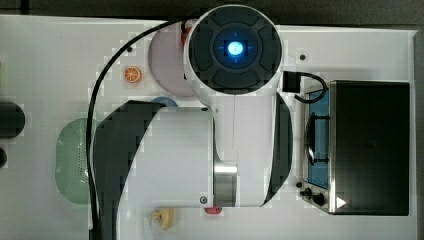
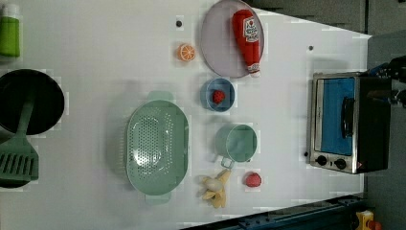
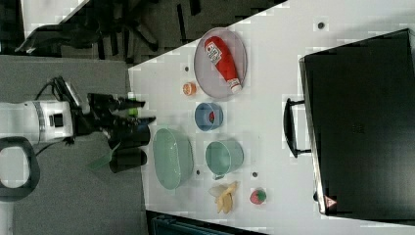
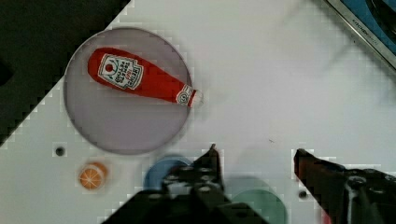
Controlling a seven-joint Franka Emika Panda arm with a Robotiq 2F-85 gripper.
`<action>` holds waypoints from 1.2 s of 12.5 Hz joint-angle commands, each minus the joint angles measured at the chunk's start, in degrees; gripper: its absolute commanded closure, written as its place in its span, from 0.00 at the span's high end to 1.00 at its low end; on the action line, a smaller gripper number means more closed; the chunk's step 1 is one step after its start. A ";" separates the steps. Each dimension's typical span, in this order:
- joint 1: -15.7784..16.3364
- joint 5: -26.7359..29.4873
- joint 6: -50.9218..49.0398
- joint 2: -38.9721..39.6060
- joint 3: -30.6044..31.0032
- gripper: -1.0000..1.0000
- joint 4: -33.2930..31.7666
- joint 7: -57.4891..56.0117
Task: Flap open oven.
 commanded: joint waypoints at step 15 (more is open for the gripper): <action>-0.86 -1.08 -10.62 -11.03 -3.20 0.18 -4.18 2.87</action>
